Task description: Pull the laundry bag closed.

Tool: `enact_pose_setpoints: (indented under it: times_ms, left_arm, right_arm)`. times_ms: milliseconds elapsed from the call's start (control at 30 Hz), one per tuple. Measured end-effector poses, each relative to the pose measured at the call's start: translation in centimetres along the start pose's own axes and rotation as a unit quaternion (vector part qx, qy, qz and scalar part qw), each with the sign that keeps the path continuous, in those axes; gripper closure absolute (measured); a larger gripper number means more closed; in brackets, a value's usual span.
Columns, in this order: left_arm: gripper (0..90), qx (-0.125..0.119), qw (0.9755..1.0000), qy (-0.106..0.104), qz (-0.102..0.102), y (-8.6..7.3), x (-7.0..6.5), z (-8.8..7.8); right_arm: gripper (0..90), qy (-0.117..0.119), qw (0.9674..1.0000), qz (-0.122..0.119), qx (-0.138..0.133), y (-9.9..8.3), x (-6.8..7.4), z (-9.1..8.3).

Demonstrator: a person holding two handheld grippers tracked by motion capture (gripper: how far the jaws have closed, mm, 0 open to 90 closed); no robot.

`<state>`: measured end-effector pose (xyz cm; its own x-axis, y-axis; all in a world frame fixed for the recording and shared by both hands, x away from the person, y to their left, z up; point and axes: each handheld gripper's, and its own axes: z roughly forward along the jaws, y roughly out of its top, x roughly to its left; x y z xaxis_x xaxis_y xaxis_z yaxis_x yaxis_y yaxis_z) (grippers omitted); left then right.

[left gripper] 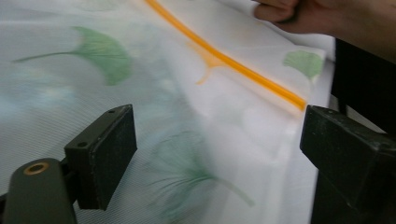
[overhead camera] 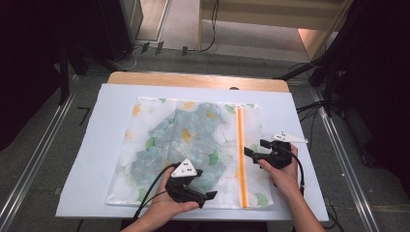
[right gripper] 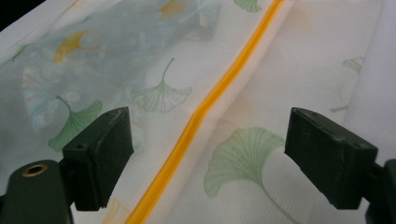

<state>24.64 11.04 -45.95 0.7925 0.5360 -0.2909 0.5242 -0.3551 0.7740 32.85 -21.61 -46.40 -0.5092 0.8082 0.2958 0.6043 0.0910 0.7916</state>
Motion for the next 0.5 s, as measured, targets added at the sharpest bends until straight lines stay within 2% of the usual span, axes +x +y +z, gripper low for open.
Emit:
enact_pose_setpoints:
  times_ms: [67,133,233,333,367,400,433,467,500]
  left_arm:
    - [9.0,-0.013,0.9998,0.009,-0.014,0.1,1.3,-1.2]
    - [8.7,-0.017,0.9997,0.014,-0.014,0.1,1.7,-1.7]
    - [7.5,-0.024,0.9987,0.040,-0.020,-0.1,3.6,-3.7]
    - [5.1,-0.038,0.9973,0.050,-0.037,-0.4,5.2,-5.4]
    - [3.5,-0.038,0.9973,0.050,-0.037,-0.4,5.2,-5.4]
    - [3.3,-0.053,0.9961,0.050,-0.049,-0.6,6.2,-6.8]
    - [3.3,-0.053,0.9961,0.050,-0.049,-0.6,6.2,-6.8]
    - [3.2,-0.060,0.9951,0.055,-0.056,-0.9,7.0,-8.1]
    - [3.2,-0.060,0.9951,0.055,-0.056,-0.9,7.0,-8.1]
  right_arm:
    - [14.8,-0.002,1.0000,-0.003,0.005,-0.4,0.0,-0.4]
    - [14.4,-0.006,0.9999,-0.007,0.007,-0.8,0.0,-0.9]
    - [14.4,-0.003,1.0000,0.001,-0.005,-1.1,0.0,-2.0]
    - [14.1,0.000,1.0000,0.000,-0.005,-1.6,0.3,-3.0]
    - [14.1,0.000,1.0000,-0.004,-0.003,-1.8,0.4,-3.3]
    - [14.1,-0.003,1.0000,-0.008,-0.001,-2.0,0.5,-3.5]
    - [14.1,-0.003,1.0000,-0.008,-0.001,-2.0,0.5,-3.5]
    - [14.1,-0.004,0.9999,-0.014,0.004,-2.6,0.6,-4.1]
    - [14.1,-0.006,0.9999,-0.013,0.006,-2.8,0.5,-4.3]
